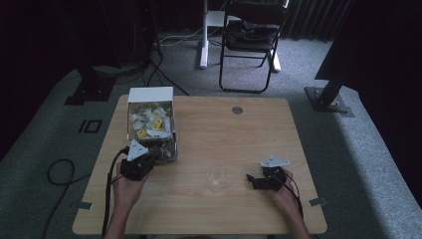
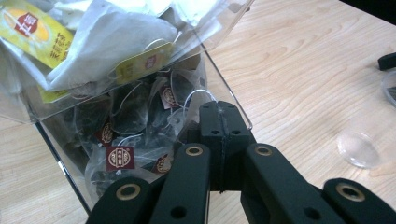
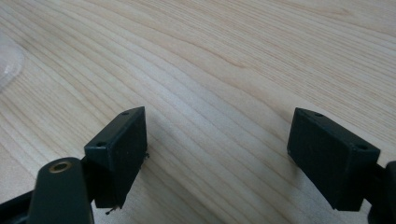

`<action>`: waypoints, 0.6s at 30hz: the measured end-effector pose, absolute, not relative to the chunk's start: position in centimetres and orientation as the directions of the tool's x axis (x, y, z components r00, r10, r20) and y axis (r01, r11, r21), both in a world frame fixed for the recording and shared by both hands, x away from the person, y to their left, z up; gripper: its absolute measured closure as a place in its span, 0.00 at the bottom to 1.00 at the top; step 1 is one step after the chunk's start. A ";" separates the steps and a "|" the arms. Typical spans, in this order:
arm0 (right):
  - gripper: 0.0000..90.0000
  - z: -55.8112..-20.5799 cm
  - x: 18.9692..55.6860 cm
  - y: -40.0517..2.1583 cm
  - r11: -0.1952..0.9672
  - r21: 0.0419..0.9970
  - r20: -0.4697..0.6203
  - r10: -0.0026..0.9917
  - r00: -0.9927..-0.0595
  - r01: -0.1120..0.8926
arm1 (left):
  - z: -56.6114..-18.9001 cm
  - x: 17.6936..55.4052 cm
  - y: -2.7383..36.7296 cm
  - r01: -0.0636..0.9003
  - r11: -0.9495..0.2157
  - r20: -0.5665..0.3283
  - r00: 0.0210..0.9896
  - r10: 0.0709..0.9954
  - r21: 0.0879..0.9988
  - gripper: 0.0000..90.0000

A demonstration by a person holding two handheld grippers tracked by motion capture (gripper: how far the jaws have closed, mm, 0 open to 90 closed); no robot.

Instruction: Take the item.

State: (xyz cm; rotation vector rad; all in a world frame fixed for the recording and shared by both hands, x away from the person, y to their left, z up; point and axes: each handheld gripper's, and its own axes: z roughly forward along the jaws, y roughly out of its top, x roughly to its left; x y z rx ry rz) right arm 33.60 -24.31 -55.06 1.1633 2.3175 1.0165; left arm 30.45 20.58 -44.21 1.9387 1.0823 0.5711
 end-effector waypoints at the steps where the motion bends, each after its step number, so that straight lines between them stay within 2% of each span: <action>1: 0.22 -55.1 33.6 -24.3 0.404 0.734 0.005 0.801 -0.599 0.546 | -44.2 30.4 20.6 0.475 -0.291 -0.005 0.528 0.849 0.830 1.00; 18: 0.22 -55.1 33.6 -24.3 0.404 0.734 0.004 0.800 -0.599 0.545 | -43.1 30.0 20.1 0.454 -0.298 -0.024 0.579 0.815 0.839 1.00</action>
